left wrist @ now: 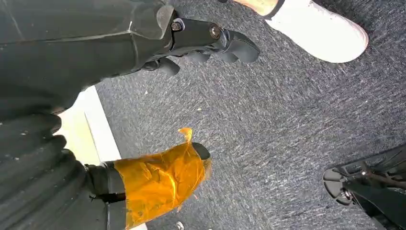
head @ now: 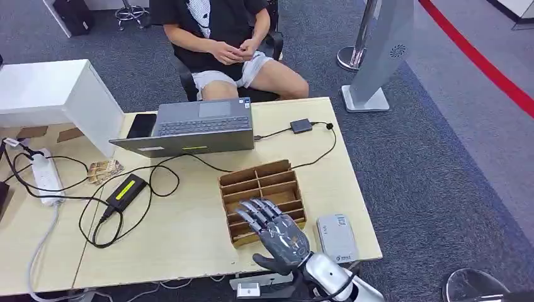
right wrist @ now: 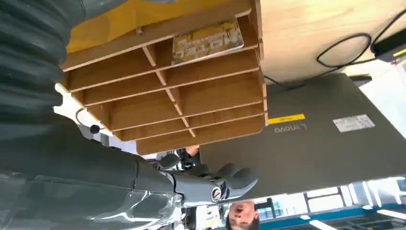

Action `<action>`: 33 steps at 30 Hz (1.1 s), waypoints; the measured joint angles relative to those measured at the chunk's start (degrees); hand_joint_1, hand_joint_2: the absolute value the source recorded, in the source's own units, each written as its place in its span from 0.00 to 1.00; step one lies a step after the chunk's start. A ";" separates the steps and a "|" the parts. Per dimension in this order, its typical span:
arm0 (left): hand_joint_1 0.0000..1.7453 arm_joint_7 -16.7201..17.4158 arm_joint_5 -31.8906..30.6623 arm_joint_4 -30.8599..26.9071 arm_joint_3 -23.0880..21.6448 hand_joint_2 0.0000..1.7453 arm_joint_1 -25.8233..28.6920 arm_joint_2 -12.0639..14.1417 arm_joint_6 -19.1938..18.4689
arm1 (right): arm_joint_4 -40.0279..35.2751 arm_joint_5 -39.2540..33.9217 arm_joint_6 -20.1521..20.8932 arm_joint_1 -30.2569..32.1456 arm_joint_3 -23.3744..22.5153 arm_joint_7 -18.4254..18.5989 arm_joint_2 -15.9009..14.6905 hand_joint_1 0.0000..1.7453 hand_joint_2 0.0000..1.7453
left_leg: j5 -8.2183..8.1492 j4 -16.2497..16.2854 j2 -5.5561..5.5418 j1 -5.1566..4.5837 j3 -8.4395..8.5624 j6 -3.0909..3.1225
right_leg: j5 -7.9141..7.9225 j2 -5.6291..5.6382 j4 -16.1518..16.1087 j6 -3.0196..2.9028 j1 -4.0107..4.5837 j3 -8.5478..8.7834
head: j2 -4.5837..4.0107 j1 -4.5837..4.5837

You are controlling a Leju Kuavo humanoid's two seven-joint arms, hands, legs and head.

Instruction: Pass the card to the sensor for recognition and then transmit it.

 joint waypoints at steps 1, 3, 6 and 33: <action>0.00 0.00 -0.05 0.00 0.02 1.00 -0.04 0.00 -0.02 | 0.38 0.00 0.00 -0.15 0.11 -0.09 0.11 0.00 1.00 | 0.00 0.00 0.00 0.00 0.00 0.00 | 0.00 -0.01 0.00 0.00 0.00 0.00 | 0.02 0.00; 0.00 0.00 -0.09 0.00 0.22 1.00 -0.07 0.00 -0.15 | 1.20 0.00 0.04 -0.37 0.39 -0.13 0.44 0.00 1.00 | 0.00 0.00 0.00 0.00 0.00 0.00 | 0.00 0.00 0.00 0.00 0.00 0.01 | 0.02 0.00; 0.00 0.09 -0.29 0.00 0.33 1.00 -0.19 -0.02 -0.31 | 2.39 0.09 0.07 -0.79 0.68 -0.11 0.98 0.00 1.00 | 0.00 0.00 0.00 0.00 0.00 0.00 | 0.00 0.00 0.00 0.00 0.00 0.00 | 0.02 0.00; 0.00 0.79 -1.51 0.00 0.35 1.00 -1.32 -0.13 -0.85 | 10.65 1.25 -0.13 -4.02 3.24 1.95 3.96 0.90 1.00 | 0.01 0.00 0.00 0.00 0.00 -0.01 | 0.00 0.00 0.01 0.00 0.00 0.00 | 0.00 0.00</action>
